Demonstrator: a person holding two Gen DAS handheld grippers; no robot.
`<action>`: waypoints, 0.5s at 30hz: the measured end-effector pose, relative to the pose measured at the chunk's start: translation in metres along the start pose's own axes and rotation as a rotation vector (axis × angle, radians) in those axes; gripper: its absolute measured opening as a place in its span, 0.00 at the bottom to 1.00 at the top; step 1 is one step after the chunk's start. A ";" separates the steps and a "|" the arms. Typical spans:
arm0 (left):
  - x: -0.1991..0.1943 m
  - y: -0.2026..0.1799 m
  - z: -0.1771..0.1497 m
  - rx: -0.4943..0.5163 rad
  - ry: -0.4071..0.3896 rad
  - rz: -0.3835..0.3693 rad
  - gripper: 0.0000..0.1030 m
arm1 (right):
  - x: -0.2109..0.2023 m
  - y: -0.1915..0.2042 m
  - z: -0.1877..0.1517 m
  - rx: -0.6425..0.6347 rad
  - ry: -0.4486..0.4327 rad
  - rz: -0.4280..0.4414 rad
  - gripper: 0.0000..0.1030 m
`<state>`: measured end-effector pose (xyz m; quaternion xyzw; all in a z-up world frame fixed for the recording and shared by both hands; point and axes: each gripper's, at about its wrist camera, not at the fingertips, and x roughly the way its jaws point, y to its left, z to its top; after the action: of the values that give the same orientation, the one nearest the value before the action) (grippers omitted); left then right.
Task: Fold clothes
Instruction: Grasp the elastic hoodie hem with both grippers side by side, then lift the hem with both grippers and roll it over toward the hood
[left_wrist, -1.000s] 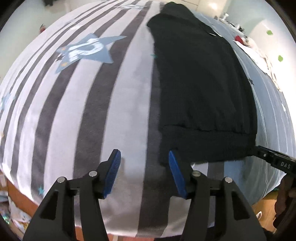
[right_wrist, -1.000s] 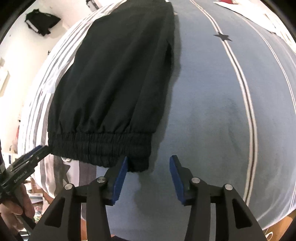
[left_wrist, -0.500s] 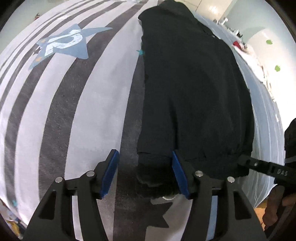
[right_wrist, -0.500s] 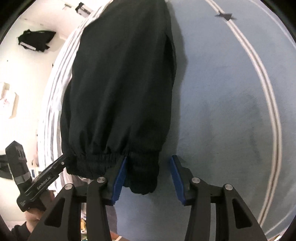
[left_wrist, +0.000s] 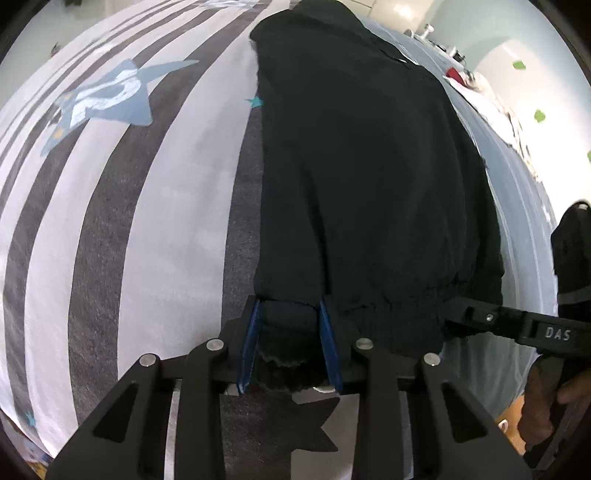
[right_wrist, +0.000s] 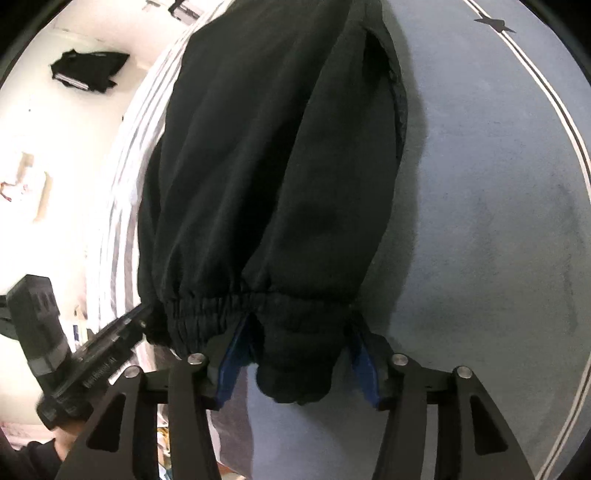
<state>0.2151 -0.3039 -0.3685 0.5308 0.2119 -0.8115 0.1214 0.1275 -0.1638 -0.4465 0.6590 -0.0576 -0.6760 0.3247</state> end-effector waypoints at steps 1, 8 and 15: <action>0.000 0.000 0.000 -0.003 -0.002 0.001 0.27 | 0.000 0.002 -0.001 -0.014 -0.004 -0.006 0.48; -0.008 -0.008 -0.001 0.012 -0.020 0.007 0.16 | 0.000 0.010 -0.011 -0.042 -0.011 0.047 0.18; -0.064 -0.030 -0.004 0.062 -0.050 -0.044 0.14 | -0.045 0.038 -0.039 -0.199 -0.065 -0.072 0.16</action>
<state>0.2312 -0.2774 -0.3048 0.5090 0.1950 -0.8333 0.0924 0.1737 -0.1570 -0.3936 0.6029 0.0231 -0.7106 0.3620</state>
